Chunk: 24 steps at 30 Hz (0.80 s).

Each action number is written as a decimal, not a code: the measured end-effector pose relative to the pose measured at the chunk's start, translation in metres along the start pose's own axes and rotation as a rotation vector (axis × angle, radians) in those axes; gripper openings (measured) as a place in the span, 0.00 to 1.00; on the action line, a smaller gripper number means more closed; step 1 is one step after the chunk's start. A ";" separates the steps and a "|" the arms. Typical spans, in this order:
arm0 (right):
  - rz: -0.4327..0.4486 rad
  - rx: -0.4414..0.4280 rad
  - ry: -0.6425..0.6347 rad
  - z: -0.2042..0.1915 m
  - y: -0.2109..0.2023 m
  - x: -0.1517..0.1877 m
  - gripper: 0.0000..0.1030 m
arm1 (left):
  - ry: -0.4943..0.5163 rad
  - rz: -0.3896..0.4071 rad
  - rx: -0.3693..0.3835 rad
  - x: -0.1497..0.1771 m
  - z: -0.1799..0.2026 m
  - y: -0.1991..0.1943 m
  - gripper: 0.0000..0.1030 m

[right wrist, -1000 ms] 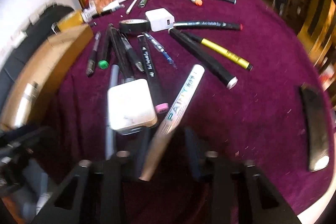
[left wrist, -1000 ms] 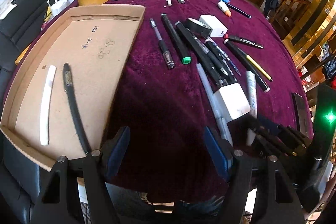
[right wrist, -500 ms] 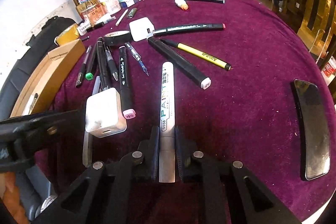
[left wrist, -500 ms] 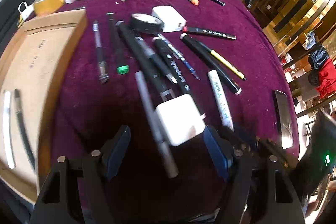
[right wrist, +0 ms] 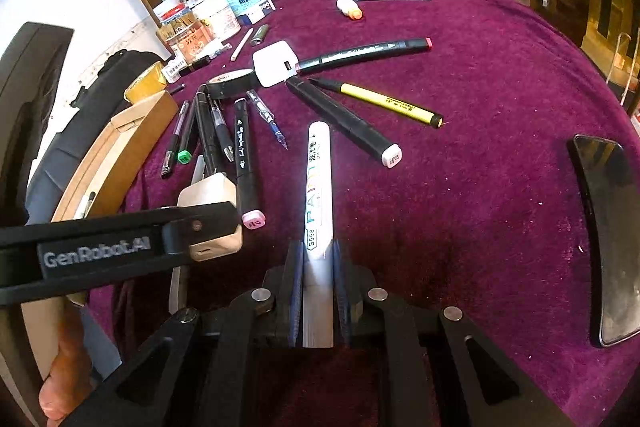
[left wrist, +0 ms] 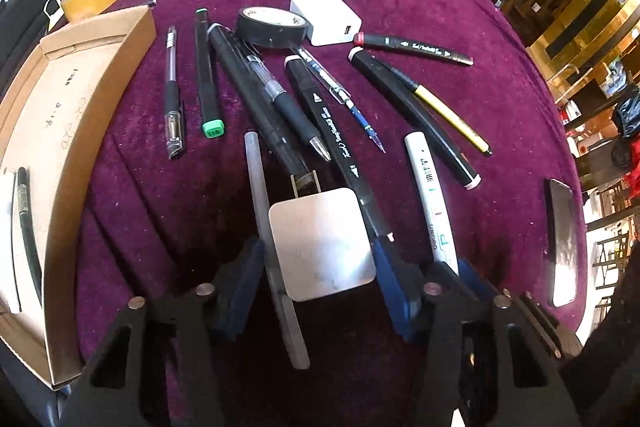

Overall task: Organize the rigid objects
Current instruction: 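Grasp the white PAINT marker with the right tool while the left tool grasps the white charger, then carry the PAINT marker and the white charger over the tray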

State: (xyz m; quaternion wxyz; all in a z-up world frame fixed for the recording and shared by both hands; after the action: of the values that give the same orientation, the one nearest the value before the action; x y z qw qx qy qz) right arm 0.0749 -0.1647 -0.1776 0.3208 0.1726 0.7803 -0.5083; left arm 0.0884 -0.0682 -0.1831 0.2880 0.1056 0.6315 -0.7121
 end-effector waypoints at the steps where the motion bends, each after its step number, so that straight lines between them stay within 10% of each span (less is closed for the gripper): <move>1: 0.001 -0.003 0.001 0.000 0.000 0.000 0.14 | 0.006 -0.003 -0.001 0.001 0.000 -0.001 0.50; 24: -0.015 -0.005 0.034 0.002 -0.002 0.000 0.14 | 0.173 0.065 -0.088 0.003 0.005 -0.001 0.43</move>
State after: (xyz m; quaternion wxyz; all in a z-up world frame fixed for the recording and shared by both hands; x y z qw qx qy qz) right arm 0.0742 -0.1672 -0.1771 0.3039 0.1747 0.7882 -0.5059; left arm 0.0863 -0.0737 -0.1827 0.2599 0.1744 0.6810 -0.6620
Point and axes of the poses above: each gripper's, at about its wrist camera, not at the fingertips, and y roughly the way its jaws point, z to its right, x to its underside, the point moved 10 cm from there along y, roughly the way its jaws point, and after that the axes turned 12 degrees about z, right-handed, at the moved point
